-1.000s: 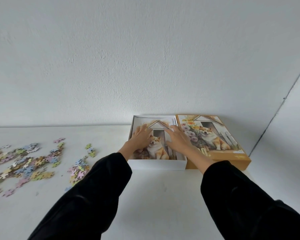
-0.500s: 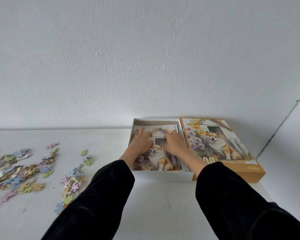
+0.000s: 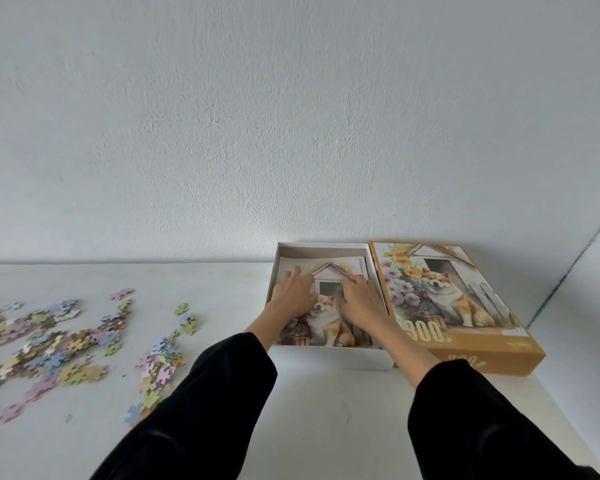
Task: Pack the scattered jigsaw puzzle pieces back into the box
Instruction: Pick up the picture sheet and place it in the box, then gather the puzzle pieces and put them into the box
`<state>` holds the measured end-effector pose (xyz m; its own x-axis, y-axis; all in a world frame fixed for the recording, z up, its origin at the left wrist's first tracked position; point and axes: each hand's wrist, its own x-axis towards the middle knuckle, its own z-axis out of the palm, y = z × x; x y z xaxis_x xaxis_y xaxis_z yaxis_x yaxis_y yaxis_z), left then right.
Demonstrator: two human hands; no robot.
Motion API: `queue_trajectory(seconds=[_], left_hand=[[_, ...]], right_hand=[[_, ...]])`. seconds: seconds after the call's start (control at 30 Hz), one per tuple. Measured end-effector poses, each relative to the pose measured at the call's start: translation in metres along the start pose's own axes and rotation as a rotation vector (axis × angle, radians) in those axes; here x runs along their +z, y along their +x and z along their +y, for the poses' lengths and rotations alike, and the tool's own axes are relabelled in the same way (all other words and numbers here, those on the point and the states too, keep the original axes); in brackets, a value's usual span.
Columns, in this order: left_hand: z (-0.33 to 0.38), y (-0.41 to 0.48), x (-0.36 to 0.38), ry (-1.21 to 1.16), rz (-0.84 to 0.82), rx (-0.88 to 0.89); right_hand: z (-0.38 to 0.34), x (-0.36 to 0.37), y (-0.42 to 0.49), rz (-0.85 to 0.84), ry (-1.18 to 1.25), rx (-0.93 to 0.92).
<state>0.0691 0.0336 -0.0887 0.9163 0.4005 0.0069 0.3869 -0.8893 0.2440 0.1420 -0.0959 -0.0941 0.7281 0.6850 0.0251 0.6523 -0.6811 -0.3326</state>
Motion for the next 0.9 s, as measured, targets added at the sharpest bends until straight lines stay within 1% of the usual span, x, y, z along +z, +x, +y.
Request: queue_trajectory(seconds=[0.07,0.13,0.37,0.47,0.57,0.67,0.73,0.9], left_hand=[[0.001,-0.004,0.002,0.043,-0.066,-0.007],[0.001,-0.007,0.002,0.034,-0.062,-0.004],[0.004,-0.028,-0.016,-0.142,0.106,0.013],[0.009,-0.044,-0.028,-0.215,0.176,0.049],[0.011,-0.065,-0.041,-0.261,0.281,0.055],[0.006,-0.091,-0.055,-0.288,0.382,0.012],[-0.003,-0.112,-0.061,-0.270,0.438,-0.019],[-0.044,-0.171,-0.073,-0.252,0.481,-0.158]], right_hand=[[0.000,0.003,-0.007,-0.017,0.007,0.016],[-0.001,0.004,-0.012,-0.020,0.029,0.025],[-0.005,-0.015,-0.027,0.034,0.121,-0.031],[-0.010,-0.026,-0.037,0.090,0.140,-0.053],[-0.023,-0.038,-0.049,0.148,0.188,-0.085],[-0.042,-0.051,-0.058,0.182,0.270,-0.150],[-0.058,-0.057,-0.064,0.194,0.283,-0.205],[-0.109,-0.054,-0.084,0.173,0.318,-0.311]])
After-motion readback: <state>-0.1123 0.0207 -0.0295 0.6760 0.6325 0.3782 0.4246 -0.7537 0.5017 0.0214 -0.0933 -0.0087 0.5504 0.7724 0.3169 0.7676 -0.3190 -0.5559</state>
